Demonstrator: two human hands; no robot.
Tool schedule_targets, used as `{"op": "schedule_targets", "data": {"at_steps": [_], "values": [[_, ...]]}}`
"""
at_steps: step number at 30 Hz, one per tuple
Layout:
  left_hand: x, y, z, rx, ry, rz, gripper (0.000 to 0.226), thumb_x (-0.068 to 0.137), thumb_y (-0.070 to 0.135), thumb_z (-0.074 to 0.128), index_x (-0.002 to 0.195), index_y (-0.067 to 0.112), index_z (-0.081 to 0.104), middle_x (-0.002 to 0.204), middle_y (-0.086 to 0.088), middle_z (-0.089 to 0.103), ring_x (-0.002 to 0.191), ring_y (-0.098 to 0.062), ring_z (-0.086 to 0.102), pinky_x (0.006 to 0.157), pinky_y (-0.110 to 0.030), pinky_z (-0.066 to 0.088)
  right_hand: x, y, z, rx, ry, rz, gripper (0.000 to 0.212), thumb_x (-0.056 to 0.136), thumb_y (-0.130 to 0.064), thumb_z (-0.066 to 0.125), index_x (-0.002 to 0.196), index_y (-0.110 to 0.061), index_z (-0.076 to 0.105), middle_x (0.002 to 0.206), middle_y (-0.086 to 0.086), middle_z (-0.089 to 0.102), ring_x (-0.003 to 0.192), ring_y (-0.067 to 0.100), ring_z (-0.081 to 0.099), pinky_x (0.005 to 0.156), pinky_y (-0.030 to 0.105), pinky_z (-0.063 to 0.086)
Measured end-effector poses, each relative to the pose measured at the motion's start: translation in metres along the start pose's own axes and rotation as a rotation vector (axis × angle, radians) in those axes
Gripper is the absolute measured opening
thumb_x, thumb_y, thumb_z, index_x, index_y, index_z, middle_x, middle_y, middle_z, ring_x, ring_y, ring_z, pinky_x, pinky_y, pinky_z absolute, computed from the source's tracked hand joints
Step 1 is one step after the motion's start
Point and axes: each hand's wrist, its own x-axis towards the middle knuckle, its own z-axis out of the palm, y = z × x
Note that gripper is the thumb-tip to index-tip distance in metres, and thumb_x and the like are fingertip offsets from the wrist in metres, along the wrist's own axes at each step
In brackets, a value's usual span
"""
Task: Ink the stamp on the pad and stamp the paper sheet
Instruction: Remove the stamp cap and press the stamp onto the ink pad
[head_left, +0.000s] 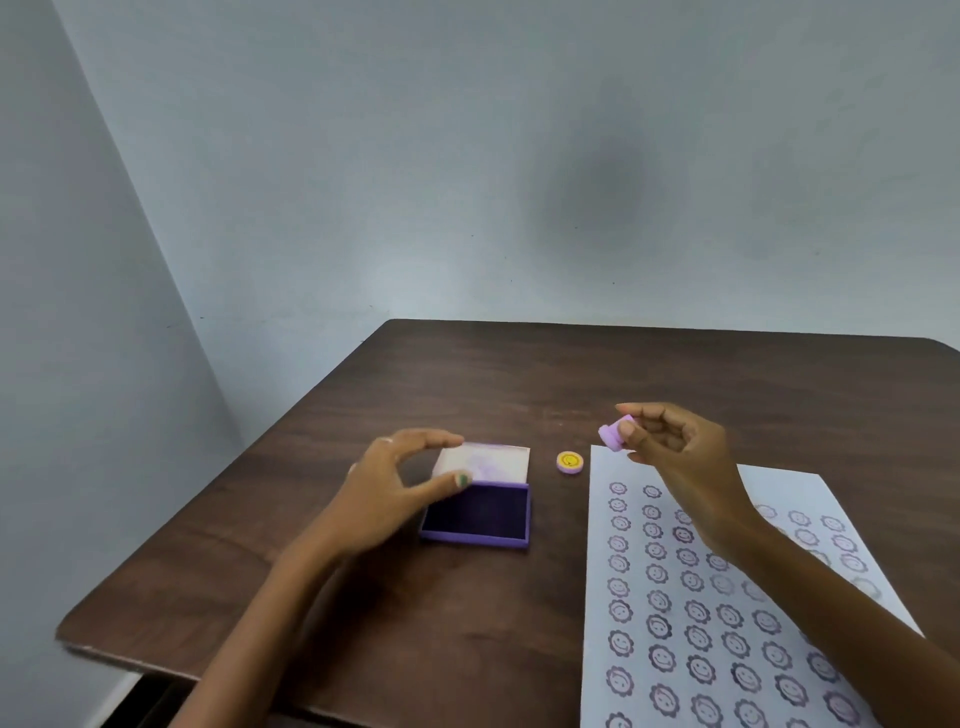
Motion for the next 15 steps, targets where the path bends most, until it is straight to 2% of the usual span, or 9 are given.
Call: {"op": "schedule_targets", "data": {"at_steps": [4, 7, 10, 13, 15], "values": [[-0.023, -0.021, -0.009, 0.003, -0.057, -0.087, 0.074, 0.052, 0.078, 0.064, 0.120, 0.053, 0.052, 0.133, 0.027, 0.047, 0.130, 0.000, 0.035, 0.113, -0.044, 0.029, -0.002, -0.013, 0.010, -0.064, -0.061, -0.055, 0.026, 0.081, -0.020, 0.064, 0.107, -0.017, 0.062, 0.100, -0.001, 0.067, 0.090, 0.007, 0.062, 0.071, 0.013, 0.047], [-0.027, -0.020, -0.009, 0.042, -0.078, -0.073, 0.079, 0.048, 0.078, 0.064, 0.122, 0.056, 0.049, 0.137, 0.028, 0.042, 0.133, -0.001, 0.030, 0.116, -0.041, 0.021, -0.008, -0.029, 0.025, -0.072, -0.167, -0.103, 0.021, 0.081, -0.013, 0.065, 0.102, -0.015, 0.065, 0.091, -0.004, 0.068, 0.082, 0.003, 0.065, 0.062, 0.004, 0.047], [-0.027, -0.019, -0.008, 0.100, -0.082, -0.053, 0.081, 0.046, 0.078, 0.061, 0.122, 0.055, 0.048, 0.140, 0.023, 0.041, 0.133, -0.004, 0.031, 0.108, -0.031, 0.018, -0.015, -0.044, 0.044, -0.113, -0.324, -0.173, 0.022, 0.080, -0.010, 0.066, 0.101, -0.018, 0.068, 0.090, -0.005, 0.071, 0.082, 0.001, 0.066, 0.067, 0.007, 0.048], [-0.028, -0.022, -0.006, 0.115, -0.074, -0.043, 0.082, 0.046, 0.078, 0.059, 0.123, 0.053, 0.048, 0.141, 0.020, 0.043, 0.132, -0.005, 0.033, 0.108, -0.032, 0.022, -0.023, -0.051, 0.067, -0.186, -0.439, -0.231, 0.025, 0.078, -0.012, 0.069, 0.103, -0.016, 0.069, 0.094, -0.002, 0.071, 0.085, 0.008, 0.065, 0.074, 0.015, 0.052], [-0.028, -0.024, -0.005, 0.117, -0.061, -0.045, 0.082, 0.047, 0.078, 0.058, 0.124, 0.052, 0.049, 0.141, 0.020, 0.043, 0.132, -0.005, 0.034, 0.109, -0.033, 0.024, -0.027, -0.052, 0.082, -0.248, -0.471, -0.267, 0.025, 0.077, -0.012, 0.069, 0.102, -0.017, 0.069, 0.093, -0.005, 0.069, 0.084, 0.006, 0.065, 0.076, 0.016, 0.051]]}}
